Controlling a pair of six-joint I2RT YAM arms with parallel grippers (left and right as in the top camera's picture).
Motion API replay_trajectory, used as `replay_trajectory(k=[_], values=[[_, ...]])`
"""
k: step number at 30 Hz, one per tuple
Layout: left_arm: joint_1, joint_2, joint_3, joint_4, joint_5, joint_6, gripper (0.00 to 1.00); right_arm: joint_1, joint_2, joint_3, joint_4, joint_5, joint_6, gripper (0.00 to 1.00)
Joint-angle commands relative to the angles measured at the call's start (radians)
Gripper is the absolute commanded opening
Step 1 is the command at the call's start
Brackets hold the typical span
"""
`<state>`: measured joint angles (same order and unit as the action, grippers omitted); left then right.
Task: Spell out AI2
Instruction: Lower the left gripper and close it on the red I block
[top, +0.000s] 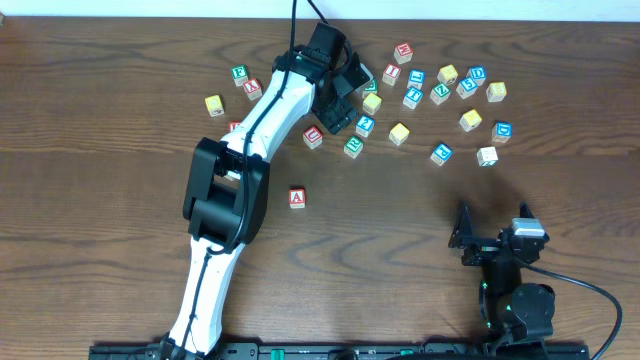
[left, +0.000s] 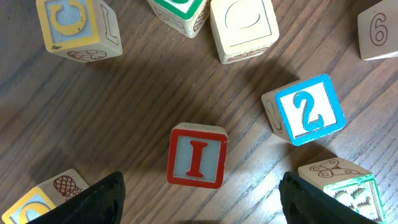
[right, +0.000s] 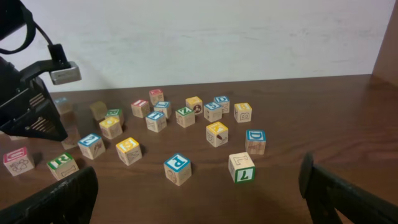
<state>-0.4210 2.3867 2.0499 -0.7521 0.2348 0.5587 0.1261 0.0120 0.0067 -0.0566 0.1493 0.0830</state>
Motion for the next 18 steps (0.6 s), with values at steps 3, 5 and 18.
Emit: replay_trajectory(k=[3, 5, 18], values=[[0.002, 0.013, 0.016, 0.004, 0.016, 0.019, 0.78, -0.010, -0.005, -0.001, -0.005, 0.001, -0.002, 0.99], [0.002, 0.013, 0.016, 0.004, 0.019, 0.018, 0.78, -0.010, -0.005, -0.001, -0.005, 0.001, -0.002, 0.99], [0.002, 0.059, 0.011, 0.006, 0.019, 0.018, 0.78, -0.010, -0.005, -0.001, -0.005, 0.001, -0.002, 0.99]])
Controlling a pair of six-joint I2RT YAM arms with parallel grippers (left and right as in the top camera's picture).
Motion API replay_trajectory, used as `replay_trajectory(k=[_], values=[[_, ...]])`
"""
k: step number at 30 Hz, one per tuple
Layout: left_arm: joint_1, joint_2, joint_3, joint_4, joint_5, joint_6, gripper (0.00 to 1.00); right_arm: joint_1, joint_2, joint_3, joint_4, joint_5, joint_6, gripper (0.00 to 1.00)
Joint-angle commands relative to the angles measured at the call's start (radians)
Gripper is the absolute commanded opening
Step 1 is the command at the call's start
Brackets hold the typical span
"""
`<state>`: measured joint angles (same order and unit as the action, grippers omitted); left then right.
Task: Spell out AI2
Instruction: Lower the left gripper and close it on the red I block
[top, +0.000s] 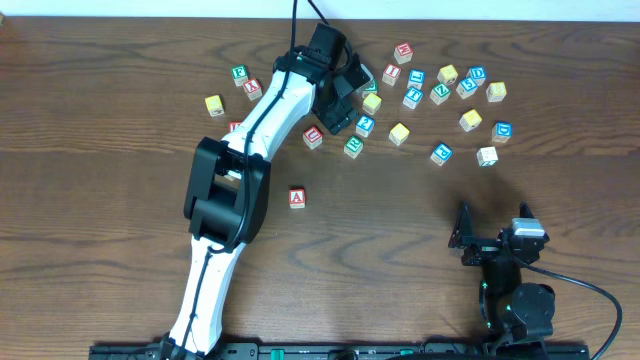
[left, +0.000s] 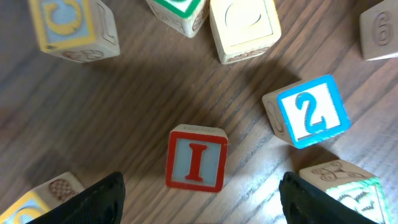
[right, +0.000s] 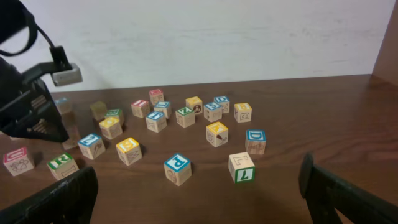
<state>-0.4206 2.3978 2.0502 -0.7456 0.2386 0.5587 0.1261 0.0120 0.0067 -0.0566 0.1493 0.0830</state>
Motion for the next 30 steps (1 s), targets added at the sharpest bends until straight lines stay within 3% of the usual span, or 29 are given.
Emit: replay_trajectory(k=[1, 30], values=[[0.002, 0.049, 0.011, 0.000, 0.016, 0.018, 0.78, -0.010, -0.005, -0.001, -0.005, 0.001, -0.002, 0.99], [0.000, 0.049, 0.011, 0.071, 0.016, 0.017, 0.66, -0.010, -0.005, -0.001, -0.005, 0.001, -0.002, 0.99]])
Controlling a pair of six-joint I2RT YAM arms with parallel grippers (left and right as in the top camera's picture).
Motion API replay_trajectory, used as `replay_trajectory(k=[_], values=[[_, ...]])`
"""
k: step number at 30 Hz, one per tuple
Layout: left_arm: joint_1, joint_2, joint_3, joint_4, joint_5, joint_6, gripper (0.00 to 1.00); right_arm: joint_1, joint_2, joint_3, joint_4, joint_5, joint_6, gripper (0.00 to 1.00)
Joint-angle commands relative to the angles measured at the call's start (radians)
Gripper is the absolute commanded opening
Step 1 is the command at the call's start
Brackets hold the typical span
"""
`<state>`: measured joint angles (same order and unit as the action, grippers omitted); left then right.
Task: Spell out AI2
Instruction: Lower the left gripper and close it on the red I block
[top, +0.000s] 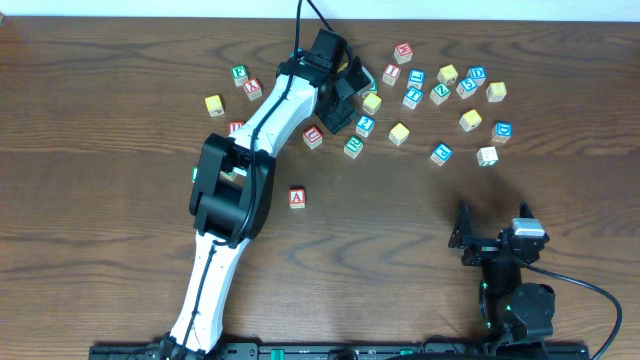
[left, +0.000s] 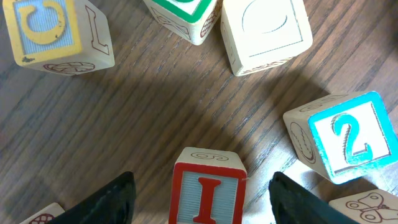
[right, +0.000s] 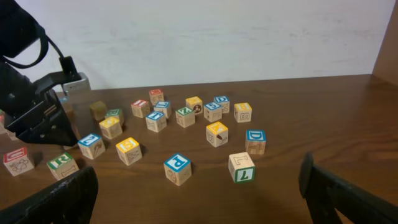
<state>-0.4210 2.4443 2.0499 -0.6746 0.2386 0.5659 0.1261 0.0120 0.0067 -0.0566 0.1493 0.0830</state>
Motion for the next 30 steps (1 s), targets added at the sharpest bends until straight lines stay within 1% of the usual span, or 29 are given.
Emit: replay_trajectory(k=[1, 6, 12, 17, 23, 27, 30], values=[[0.000, 0.003, 0.011, 0.000, 0.016, 0.010, 0.64, -0.010, -0.005, -0.001, -0.005, 0.001, -0.002, 0.99], [0.000, 0.003, 0.011, 0.000, 0.016, 0.010, 0.53, -0.010, -0.005, -0.001, -0.005, 0.001, -0.002, 0.99], [0.000, 0.003, 0.011, 0.000, 0.016, 0.010, 0.51, -0.010, -0.005, -0.001, -0.005, 0.001, -0.002, 0.99], [0.000, 0.003, 0.011, -0.001, 0.016, 0.010, 0.42, -0.010, -0.005, -0.001, -0.005, 0.001, -0.002, 0.99], [0.000, 0.003, 0.011, -0.003, 0.016, 0.009, 0.38, -0.010, -0.005, -0.001, -0.005, 0.001, -0.002, 0.99], [0.000, 0.003, 0.011, -0.005, 0.016, 0.009, 0.32, -0.010, -0.005, -0.001, -0.005, 0.001, -0.002, 0.99], [0.000, 0.003, 0.011, -0.005, 0.016, 0.009, 0.23, -0.010, -0.005, -0.001, -0.005, 0.001, -0.002, 0.99]])
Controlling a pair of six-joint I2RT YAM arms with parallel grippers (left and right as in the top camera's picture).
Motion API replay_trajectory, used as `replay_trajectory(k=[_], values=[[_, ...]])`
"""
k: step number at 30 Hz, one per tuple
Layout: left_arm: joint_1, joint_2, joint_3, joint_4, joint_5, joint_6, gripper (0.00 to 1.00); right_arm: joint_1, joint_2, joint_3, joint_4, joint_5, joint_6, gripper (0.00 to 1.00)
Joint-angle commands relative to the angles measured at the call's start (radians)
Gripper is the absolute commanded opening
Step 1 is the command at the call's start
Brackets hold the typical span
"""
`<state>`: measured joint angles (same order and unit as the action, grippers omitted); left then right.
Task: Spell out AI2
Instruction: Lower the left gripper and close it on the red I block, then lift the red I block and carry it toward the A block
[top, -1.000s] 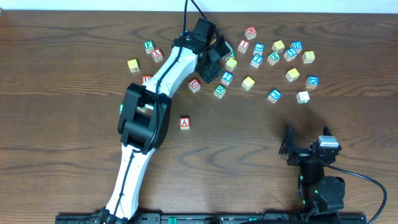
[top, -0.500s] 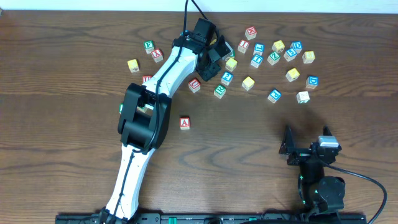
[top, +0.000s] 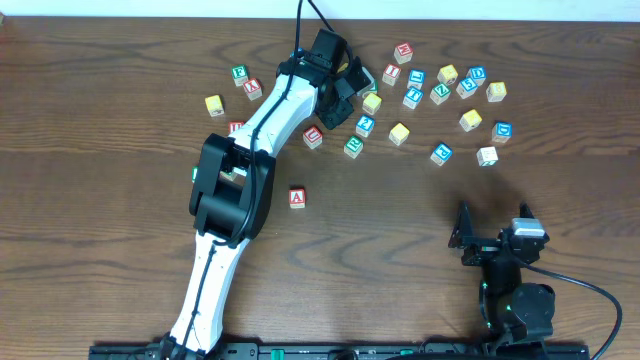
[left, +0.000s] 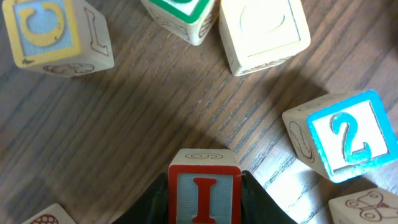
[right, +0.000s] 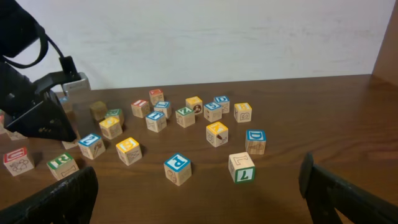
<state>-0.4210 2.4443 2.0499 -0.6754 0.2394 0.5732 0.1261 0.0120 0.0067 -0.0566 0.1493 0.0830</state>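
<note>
The red-bordered I block (left: 204, 193) sits on the wood table between the dark fingers (left: 158, 202) of my left gripper (left: 204, 205), which press its two sides. In the overhead view my left gripper (top: 340, 98) covers that block. Just to its right stands the blue 2 block (left: 342, 137), which also shows from above as the 2 block (top: 366, 124). The red A block (top: 297, 197) lies alone nearer the table's middle. My right gripper (top: 495, 240) rests open at the front right, its fingers (right: 56, 199) wide apart with nothing between them.
Around the I block stand a yellow C block (left: 46, 28), a plain block (left: 264, 28) and a green-edged block (left: 180, 12). Several more letter blocks (top: 445, 85) are scattered at the back right; a P block (right: 177, 167) and a 7 block (right: 241, 167) lie nearest my right gripper.
My left gripper's fingers stood wide apart on either side of the I block; now they are shut against its sides. The right arm has not moved.
My left gripper hung open above the I block, with the 2 block to its right, and stood much the same at the second moment. Then it was lower, the block between its open fingers. Now it is shut on the block. The right gripper stayed open and still.
</note>
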Motion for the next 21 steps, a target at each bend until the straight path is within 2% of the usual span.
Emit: replay_trajectory(k=[1, 17, 21], values=[[0.000, 0.003, 0.011, -0.004, 0.015, 0.002, 0.23, -0.010, -0.005, -0.001, -0.005, 0.001, -0.002, 0.99], [-0.001, -0.061, 0.011, -0.021, -0.069, -0.055, 0.23, -0.010, -0.005, -0.001, -0.005, 0.001, -0.002, 0.99], [-0.001, -0.130, 0.011, -0.022, -0.072, -0.092, 0.19, -0.010, -0.005, -0.001, -0.005, 0.001, -0.002, 0.99]])
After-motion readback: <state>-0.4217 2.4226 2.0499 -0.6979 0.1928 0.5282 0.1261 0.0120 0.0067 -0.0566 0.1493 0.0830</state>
